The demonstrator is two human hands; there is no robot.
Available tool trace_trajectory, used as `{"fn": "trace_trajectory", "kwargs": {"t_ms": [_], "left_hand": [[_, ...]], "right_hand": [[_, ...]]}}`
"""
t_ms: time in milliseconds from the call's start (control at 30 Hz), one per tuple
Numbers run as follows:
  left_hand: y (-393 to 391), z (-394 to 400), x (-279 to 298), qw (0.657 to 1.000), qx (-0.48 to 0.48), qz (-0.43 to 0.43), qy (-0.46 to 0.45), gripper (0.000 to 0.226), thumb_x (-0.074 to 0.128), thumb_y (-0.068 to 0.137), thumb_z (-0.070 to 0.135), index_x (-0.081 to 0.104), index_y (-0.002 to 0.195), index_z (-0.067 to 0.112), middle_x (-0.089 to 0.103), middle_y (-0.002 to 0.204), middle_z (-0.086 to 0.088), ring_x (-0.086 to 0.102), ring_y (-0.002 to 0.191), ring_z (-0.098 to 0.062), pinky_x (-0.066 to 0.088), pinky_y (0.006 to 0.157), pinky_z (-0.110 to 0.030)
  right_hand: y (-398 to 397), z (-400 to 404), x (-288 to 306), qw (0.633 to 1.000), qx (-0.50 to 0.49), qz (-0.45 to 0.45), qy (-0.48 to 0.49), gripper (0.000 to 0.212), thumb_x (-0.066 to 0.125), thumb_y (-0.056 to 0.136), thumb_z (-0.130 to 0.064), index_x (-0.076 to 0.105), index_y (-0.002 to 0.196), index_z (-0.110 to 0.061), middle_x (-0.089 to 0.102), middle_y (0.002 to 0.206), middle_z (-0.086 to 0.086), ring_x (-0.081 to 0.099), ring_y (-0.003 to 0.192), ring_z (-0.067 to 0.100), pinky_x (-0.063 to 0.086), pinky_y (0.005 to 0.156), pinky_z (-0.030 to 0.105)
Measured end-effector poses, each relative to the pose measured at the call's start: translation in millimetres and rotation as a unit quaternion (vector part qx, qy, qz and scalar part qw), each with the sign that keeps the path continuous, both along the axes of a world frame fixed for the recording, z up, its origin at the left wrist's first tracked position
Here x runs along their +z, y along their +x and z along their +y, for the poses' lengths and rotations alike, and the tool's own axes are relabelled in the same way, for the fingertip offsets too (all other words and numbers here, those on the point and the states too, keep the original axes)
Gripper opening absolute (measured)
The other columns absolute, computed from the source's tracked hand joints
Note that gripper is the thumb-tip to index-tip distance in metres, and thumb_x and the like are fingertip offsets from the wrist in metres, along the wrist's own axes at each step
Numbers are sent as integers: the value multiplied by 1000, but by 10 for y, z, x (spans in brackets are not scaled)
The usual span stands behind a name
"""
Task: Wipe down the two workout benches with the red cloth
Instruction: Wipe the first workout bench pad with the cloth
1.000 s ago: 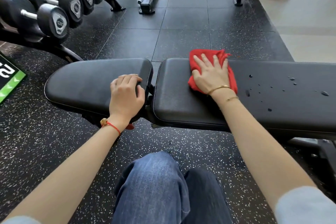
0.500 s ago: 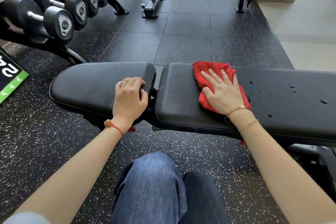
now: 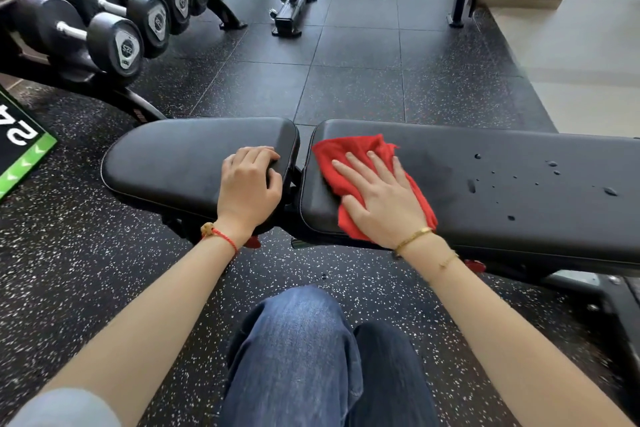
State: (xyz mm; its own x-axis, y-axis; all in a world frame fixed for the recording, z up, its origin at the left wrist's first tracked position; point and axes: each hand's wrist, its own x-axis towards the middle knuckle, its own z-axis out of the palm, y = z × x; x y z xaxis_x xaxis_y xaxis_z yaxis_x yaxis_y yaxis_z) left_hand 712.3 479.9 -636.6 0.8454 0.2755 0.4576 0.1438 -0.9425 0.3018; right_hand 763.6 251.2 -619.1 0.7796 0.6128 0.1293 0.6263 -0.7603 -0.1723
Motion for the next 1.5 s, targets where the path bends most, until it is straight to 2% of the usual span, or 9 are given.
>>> {"fn": "trace_trajectory", "kwargs": {"t_ms": [133,267,433,633,833,967,1133,1300,1500], "left_hand": [[5,-31,-5,1000,3,2,-6,24,57,84,13,66,106,15,67,116,0,57,113,-23,38,102,-40],[17,-41,-10,1000,7,2,5,23,57,84,16,66,105,15,67,114,-1,57,111,-24,40,100,-41],[-10,-61,10,1000,-2,11,16,24,56,86,18,66,108,15,67,116,-2,57,113,-24,38,102,-41],[-40,-296,47,1000,-17,-1,-20,26,53,89,17,66,111,17,66,121,2,57,116,-22,35,104,-41],[157,-895,37,993,-91,12,-75,23,55,90,18,67,111,18,64,122,3,52,120,-19,37,103,-36],[261,-1051,40,994,-85,26,-68,24,55,90,25,65,112,19,62,122,2,49,122,-21,38,101,-38],[272,-1132,30,996,-59,31,-51,23,55,87,20,64,107,17,61,119,0,50,120,-26,39,98,-41],[252,-1107,38,995,-70,31,-58,27,55,85,16,65,110,18,62,120,2,50,121,-24,40,100,-43],[239,-1136,41,996,-66,25,-60,27,55,86,15,65,110,19,62,119,2,49,121,-25,40,100,-43]], "right_hand": [[298,-446,11,994,-111,19,-18,58,34,94,-45,24,150,-42,19,160,-11,11,150,22,-3,121,49],[716,-233,86,980,-190,46,-32,56,31,97,-42,19,152,-39,11,162,-9,5,150,26,-7,119,53],[498,195,95,995,-92,36,-32,57,32,97,-42,18,152,-39,12,162,-8,5,150,25,-8,119,52],[46,-282,25,999,-30,1,-15,57,37,96,-42,21,151,-42,18,160,-12,9,150,21,-4,121,47],[267,-958,-14,986,-167,12,-9,56,38,95,-42,25,150,-41,20,160,-10,11,150,22,-5,121,48],[682,-914,84,966,-252,45,-33,56,32,97,-42,20,152,-39,13,162,-8,7,150,26,-6,119,53],[428,-459,83,990,-131,36,-36,58,33,97,-42,17,152,-39,12,162,-10,4,150,24,-6,120,51],[3,-810,28,997,-79,6,-14,58,37,93,-43,26,150,-40,21,159,-13,14,149,20,-1,121,46],[644,-1638,71,962,-268,41,-43,56,35,97,-40,24,151,-38,19,161,-7,14,149,26,0,120,52]]}}
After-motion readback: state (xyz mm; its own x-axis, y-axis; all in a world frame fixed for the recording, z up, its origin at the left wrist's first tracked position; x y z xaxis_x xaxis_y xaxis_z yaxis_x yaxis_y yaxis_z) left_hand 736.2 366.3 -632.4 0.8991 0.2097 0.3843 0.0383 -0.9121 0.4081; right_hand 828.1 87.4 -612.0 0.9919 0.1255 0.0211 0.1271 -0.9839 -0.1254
